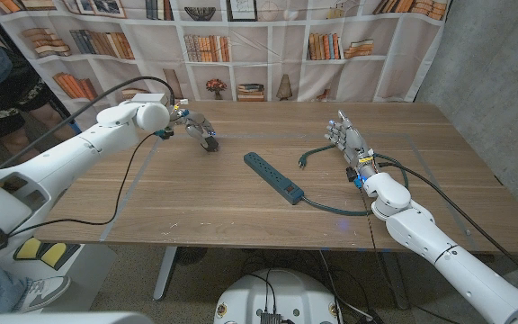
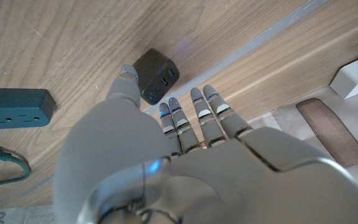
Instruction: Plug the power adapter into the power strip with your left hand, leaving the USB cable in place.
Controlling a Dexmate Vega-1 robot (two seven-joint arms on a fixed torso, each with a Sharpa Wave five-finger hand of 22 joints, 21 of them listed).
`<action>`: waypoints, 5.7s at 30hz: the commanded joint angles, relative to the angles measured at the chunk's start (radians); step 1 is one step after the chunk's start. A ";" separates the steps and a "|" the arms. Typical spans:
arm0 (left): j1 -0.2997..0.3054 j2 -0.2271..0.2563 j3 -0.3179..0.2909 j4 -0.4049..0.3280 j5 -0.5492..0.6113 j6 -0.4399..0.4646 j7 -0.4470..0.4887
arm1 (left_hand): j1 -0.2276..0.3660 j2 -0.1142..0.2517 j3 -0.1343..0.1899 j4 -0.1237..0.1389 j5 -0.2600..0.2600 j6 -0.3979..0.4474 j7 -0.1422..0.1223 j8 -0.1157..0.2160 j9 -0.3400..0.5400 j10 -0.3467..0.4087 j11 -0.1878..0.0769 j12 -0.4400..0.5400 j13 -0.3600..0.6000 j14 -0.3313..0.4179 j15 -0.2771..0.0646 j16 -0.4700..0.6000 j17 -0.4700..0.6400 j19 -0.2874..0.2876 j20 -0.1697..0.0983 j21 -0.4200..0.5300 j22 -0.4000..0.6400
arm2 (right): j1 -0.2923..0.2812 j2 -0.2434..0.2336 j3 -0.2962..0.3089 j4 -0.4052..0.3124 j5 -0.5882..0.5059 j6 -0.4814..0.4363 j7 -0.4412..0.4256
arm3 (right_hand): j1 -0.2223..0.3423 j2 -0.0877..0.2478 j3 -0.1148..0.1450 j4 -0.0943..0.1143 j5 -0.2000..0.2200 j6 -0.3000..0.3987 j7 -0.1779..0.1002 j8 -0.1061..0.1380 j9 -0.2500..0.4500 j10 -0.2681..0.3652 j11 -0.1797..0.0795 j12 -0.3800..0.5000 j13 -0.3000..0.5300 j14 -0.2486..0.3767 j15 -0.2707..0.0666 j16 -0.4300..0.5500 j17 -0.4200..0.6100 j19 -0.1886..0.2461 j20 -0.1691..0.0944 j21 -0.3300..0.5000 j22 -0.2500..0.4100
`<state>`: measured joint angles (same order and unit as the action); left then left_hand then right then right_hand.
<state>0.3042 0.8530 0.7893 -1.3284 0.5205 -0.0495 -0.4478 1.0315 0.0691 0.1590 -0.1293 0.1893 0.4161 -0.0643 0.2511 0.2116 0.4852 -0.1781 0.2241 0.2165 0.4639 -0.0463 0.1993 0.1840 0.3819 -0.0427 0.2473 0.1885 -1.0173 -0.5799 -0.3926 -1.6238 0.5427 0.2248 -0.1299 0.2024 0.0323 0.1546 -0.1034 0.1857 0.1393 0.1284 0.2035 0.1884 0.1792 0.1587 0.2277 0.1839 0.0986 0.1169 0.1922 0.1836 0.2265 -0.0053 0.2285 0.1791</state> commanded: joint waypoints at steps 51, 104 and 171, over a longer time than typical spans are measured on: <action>0.052 -0.009 -0.004 0.054 -0.034 -0.024 0.158 | 0.016 0.015 0.008 0.003 0.006 0.122 -0.021 0.026 0.001 0.109 -0.027 0.007 0.002 0.103 -0.110 0.012 0.001 0.075 -0.021 0.018 0.004 | 0.041 0.015 -0.030 0.041 0.021 -0.020 0.048 | 0.001 0.004 -0.011 -0.001 0.004 0.008 0.002 -0.005 0.002 0.017 0.001 -0.003 0.002 0.006 0.002 -0.004 0.004 0.007 0.004 -0.010 0.005; 0.067 -0.041 -0.035 0.096 -0.157 -0.035 0.259 | 0.115 0.093 0.138 0.010 0.001 0.562 0.033 0.142 -0.010 0.542 0.013 0.052 0.027 0.591 -0.155 0.032 -0.006 0.337 -0.062 0.111 -0.002 | 0.047 0.026 -0.032 0.069 0.029 -0.012 0.052 | -0.001 0.005 -0.014 0.000 0.004 0.008 0.001 -0.006 0.002 0.020 0.002 -0.005 0.003 0.008 0.003 -0.004 0.004 0.009 0.006 -0.013 0.005; 0.001 0.033 -0.131 -0.253 -0.073 -0.410 -0.077 | 0.108 0.079 0.177 0.026 0.003 0.572 0.060 0.175 0.039 0.594 0.022 0.060 0.120 0.661 -0.160 0.029 0.019 0.364 -0.058 0.126 0.000 | -0.028 -0.033 0.033 -0.011 -0.010 0.097 0.050 | -0.005 0.006 -0.019 0.001 0.006 0.024 0.023 -0.002 0.002 0.029 0.005 -0.006 0.003 0.013 0.006 -0.003 0.005 0.014 0.002 -0.017 0.005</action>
<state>0.3719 0.9164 0.6329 -1.6431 0.4544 -0.3436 -0.4413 1.1195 0.1150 0.2598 -0.1670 0.1855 0.9043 -0.0660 0.3621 0.1953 1.0177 -0.1036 0.2827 0.2185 1.0525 -0.1052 0.2302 0.1982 0.7501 -0.0783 0.3712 0.1864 -1.0338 -0.6273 -0.3641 -1.6182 0.5714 0.2965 -0.0325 0.1979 0.0367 0.1422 -0.1020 0.1857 0.1537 0.1322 0.1995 0.1881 0.1970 0.1658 0.2199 0.1835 0.1073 0.1193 0.1885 0.1836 0.2333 0.0017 0.2169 0.1790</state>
